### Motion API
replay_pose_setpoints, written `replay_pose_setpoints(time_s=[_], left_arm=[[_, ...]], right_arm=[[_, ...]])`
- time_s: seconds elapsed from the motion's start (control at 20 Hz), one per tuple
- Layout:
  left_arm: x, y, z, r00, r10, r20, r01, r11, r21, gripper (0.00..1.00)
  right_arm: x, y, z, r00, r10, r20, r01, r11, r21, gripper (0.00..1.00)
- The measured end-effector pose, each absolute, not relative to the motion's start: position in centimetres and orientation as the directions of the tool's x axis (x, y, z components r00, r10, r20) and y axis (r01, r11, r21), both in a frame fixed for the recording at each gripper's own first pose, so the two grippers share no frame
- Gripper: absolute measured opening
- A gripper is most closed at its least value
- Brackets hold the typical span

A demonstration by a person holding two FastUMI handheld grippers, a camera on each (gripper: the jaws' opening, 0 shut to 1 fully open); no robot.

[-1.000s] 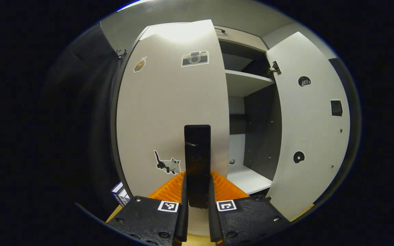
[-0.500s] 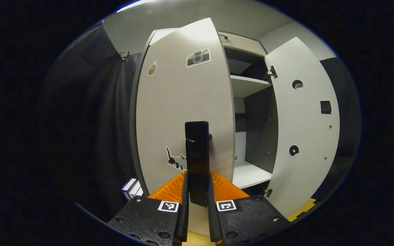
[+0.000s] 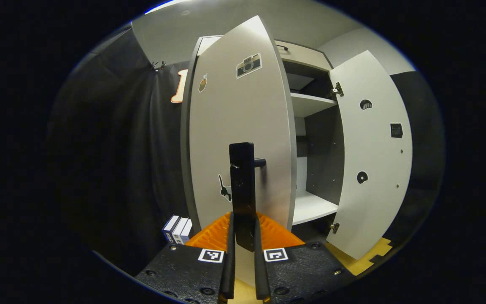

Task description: Open the right door of the double-door shoe cabinet with the right hand, and open the left door with the left hand.

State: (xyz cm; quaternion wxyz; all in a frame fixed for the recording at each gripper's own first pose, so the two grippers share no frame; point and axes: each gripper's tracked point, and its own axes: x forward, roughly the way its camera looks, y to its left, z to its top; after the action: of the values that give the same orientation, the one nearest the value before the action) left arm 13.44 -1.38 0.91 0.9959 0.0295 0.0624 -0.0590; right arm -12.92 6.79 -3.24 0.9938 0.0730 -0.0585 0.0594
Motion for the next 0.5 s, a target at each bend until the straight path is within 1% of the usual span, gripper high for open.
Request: replay_pose_setpoints(time_s=[0.05, 0.15, 0.2, 0.25, 0.3, 0.45, 0.5], left_arm=[[13.2, -0.9, 1.0, 0.986, -0.107, -0.127, 0.116, 0.992, 0.059, 0.19], [12.6, 0.1, 1.1, 0.988, -0.103, -0.118, 0.112, 0.991, 0.074, 0.17], [12.5, 0.6, 1.1, 0.988, -0.102, -0.115, 0.111, 0.991, 0.077, 0.16], [12.3, 1.2, 1.2, 0.989, -0.096, -0.114, 0.104, 0.992, 0.069, 0.14], [12.1, 2.0, 1.4, 0.99, -0.083, -0.113, 0.091, 0.994, 0.068, 0.13], [11.5, 5.3, 1.5, 0.994, -0.001, -0.107, 0.013, 0.993, 0.114, 0.05], [11.4, 6.5, 1.6, 0.994, 0.02, -0.108, -0.006, 0.992, 0.123, 0.04]], right_arm=[[-12.9, 6.8, -3.4, 0.986, 0.11, 0.126, -0.127, 0.982, 0.141, 0.99], [-12.9, 7.1, -3.4, 0.984, 0.126, 0.128, -0.146, 0.976, 0.161, 0.99], [-13.1, 7.4, -3.2, 0.981, 0.139, 0.133, -0.162, 0.971, 0.174, 0.95], [-13.1, 7.6, -3.1, 0.979, 0.149, 0.138, -0.173, 0.968, 0.182, 0.99], [-13.3, 7.5, -2.9, 0.978, 0.151, 0.143, -0.176, 0.968, 0.182, 0.99], [-13.4, 7.4, -2.7, 0.977, 0.147, 0.155, -0.171, 0.972, 0.159, 0.99], [-13.5, 7.7, -2.8, 0.976, 0.153, 0.155, -0.177, 0.972, 0.155, 0.99]])
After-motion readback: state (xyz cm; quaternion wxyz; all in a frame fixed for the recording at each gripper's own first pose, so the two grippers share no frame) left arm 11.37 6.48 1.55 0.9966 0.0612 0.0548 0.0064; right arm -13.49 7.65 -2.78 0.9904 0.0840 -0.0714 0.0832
